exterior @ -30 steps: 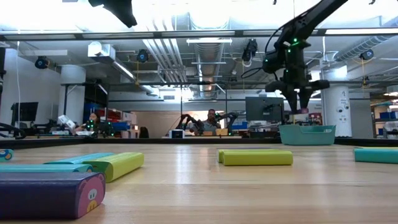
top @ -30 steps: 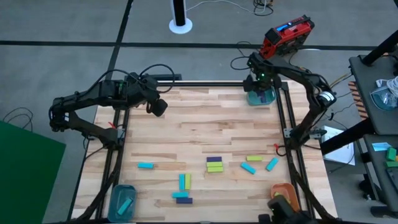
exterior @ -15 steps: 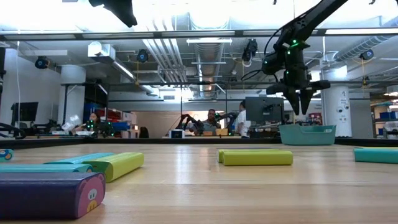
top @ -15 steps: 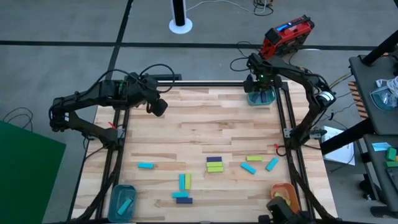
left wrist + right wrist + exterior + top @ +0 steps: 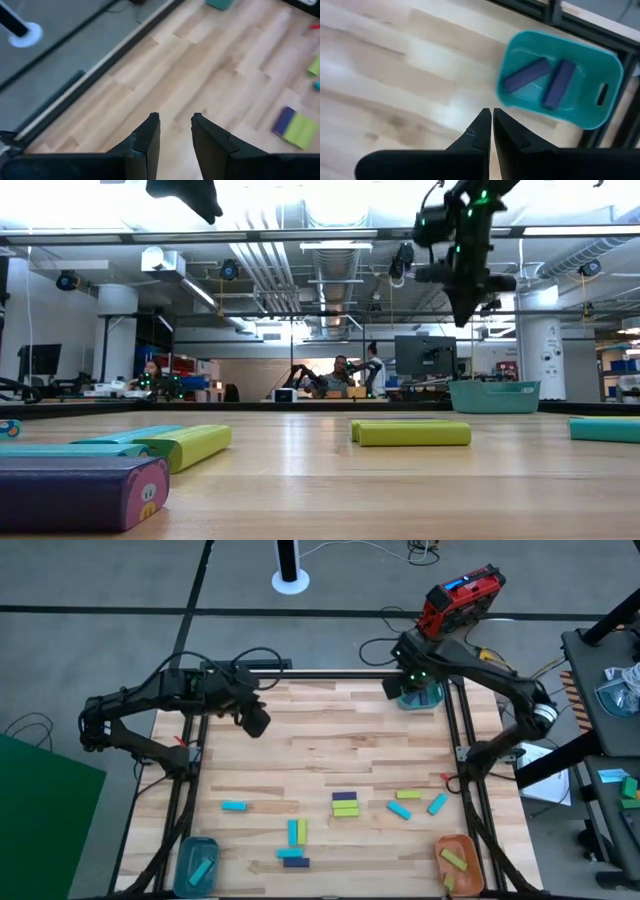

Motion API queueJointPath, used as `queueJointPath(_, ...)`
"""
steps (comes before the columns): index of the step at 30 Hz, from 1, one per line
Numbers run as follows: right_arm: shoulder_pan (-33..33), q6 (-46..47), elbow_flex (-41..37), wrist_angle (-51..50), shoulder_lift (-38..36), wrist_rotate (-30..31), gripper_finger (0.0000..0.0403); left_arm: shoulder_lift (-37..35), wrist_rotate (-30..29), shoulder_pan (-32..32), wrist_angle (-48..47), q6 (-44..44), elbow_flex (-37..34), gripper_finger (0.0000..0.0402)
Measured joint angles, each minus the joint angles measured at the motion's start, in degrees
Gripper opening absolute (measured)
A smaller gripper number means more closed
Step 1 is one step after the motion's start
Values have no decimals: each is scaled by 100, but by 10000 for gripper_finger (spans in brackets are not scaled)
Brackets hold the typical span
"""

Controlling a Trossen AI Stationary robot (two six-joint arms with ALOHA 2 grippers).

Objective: Sort blocks
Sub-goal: Put the light blue block into the bottom blue bin

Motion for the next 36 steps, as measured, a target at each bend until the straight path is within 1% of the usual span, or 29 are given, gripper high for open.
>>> queueJointPath(7,614,191,-5,248,-643,6,9,0,759,-2,-44,-2,0,91)
queueJointPath(11,987,-133,-5,661,-999,12,9,0,1262,-24,-137,-2,-21,91)
queueJointPath(15,1318,-243,-8,1066,-1281,22,9,0,1910,-206,-320,66,-123,91)
queueJointPath(17,1450,-245,-8,1234,-1373,24,9,0,2129,-388,-473,189,-211,91)
queueJointPath(22,1593,-236,-8,1429,-1424,28,9,0,2160,-917,-508,223,-503,91)
queueJointPath(27,1606,-228,-33,1430,-1343,32,10,0,2160,-1568,-494,160,-1013,91)
queueJointPath(32,1606,-226,-90,1435,-1299,32,10,0,2164,-2193,-298,-122,-1799,92)
queueJointPath(36,1606,-208,-117,1435,-1297,32,11,2,2170,-2588,-11,-524,-2582,105)
